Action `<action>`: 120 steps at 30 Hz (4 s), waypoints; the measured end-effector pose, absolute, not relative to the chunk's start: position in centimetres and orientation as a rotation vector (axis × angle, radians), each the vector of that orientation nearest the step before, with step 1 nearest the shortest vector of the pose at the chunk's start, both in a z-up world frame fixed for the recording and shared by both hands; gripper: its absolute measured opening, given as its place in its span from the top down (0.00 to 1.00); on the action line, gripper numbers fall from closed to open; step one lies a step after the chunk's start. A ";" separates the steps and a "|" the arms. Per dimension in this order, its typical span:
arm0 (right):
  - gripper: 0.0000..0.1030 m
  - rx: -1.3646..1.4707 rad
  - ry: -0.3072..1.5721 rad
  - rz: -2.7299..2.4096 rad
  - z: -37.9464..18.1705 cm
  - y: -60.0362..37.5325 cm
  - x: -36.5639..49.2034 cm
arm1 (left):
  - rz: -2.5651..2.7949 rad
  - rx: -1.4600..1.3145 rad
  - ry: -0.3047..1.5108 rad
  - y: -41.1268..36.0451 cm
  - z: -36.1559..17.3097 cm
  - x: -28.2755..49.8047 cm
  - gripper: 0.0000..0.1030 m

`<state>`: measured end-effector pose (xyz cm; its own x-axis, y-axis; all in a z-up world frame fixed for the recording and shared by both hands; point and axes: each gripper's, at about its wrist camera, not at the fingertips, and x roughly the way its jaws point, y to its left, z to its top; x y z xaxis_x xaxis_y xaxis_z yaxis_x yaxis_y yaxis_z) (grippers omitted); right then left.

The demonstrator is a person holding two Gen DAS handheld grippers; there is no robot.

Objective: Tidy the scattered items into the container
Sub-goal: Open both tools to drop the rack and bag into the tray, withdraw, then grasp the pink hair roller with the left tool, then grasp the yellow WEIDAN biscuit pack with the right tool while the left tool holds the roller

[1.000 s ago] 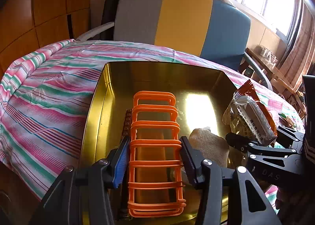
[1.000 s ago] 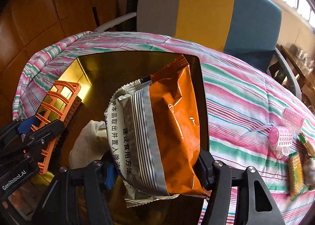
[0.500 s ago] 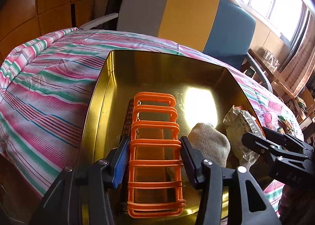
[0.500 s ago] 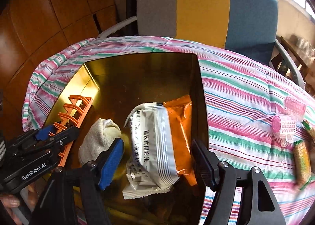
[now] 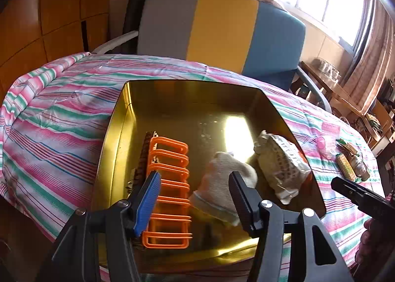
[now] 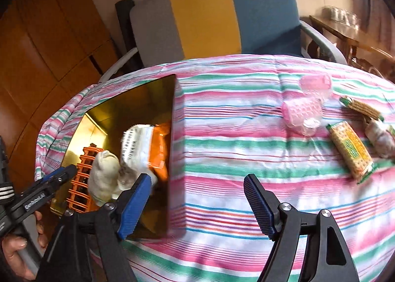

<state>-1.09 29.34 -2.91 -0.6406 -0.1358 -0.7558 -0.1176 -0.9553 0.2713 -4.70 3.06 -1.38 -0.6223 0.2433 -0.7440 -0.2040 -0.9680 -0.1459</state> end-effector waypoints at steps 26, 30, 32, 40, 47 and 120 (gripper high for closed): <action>0.00 1.387 -0.805 -3.028 -7.6 44.4 12.1 | 2.145 -1.110 0.330 28.8 0.9 -3.9 0.38; 0.00 1.362 -0.774 -3.038 -7.8 44.3 12.0 | 2.117 -1.151 0.381 33.2 0.1 -7.2 0.38; 0.00 1.348 -0.775 -3.031 -7.9 44.5 12.1 | 2.113 -1.169 0.416 35.2 -0.7 -8.7 0.38; 0.00 1.321 -0.770 -3.033 -8.1 45.0 11.4 | 2.095 -1.245 0.453 40.3 -3.7 -13.0 0.38; 0.00 1.310 -0.749 -3.031 -8.1 45.2 11.1 | 2.081 -1.330 0.465 42.0 -6.8 -15.2 0.38; 0.29 1.532 -0.386 -3.006 -7.8 40.3 11.9 | 1.898 -1.069 0.328 21.8 -3.3 3.2 0.21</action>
